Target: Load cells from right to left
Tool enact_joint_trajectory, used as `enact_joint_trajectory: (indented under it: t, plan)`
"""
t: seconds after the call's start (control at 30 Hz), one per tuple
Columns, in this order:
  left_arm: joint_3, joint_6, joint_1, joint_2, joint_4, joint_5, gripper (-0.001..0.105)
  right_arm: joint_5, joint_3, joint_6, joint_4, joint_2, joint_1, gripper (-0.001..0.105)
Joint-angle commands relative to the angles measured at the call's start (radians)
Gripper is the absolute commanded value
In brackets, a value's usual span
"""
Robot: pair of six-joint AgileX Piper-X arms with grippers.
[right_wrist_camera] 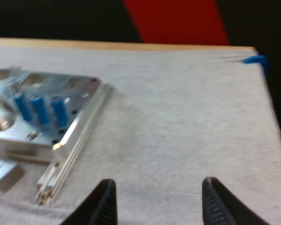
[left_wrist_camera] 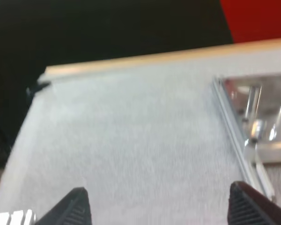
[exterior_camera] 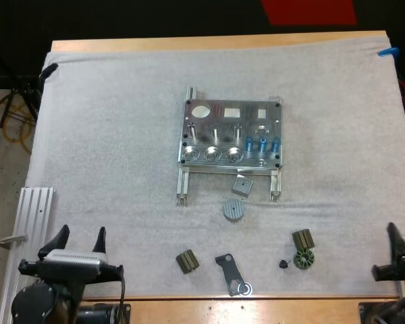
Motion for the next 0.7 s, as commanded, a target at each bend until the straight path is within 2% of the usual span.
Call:
enact_joint_trajectory:
  t: [0.0, 0.2, 0.4, 0.67]
  plan:
    - [0.009, 0.014, -0.001, -0.135, -0.004, 0.007, 0.06, -0.03, 0.009, -0.01, -0.027, -0.045, -0.003, 0.042]
    - [0.035, 0.045, -0.001, -0.135, -0.004, 0.007, 0.06, -0.188, 0.038, -0.01, -0.003, -0.045, -0.003, 0.042]
    - [0.069, 0.045, -0.001, -0.134, -0.027, 0.012, 0.06, -0.199, 0.04, -0.013, -0.001, -0.045, -0.003, 0.042]
    - [0.069, 0.045, -0.001, -0.134, -0.027, 0.015, 0.06, -0.192, 0.04, -0.013, -0.001, -0.045, -0.003, 0.042]
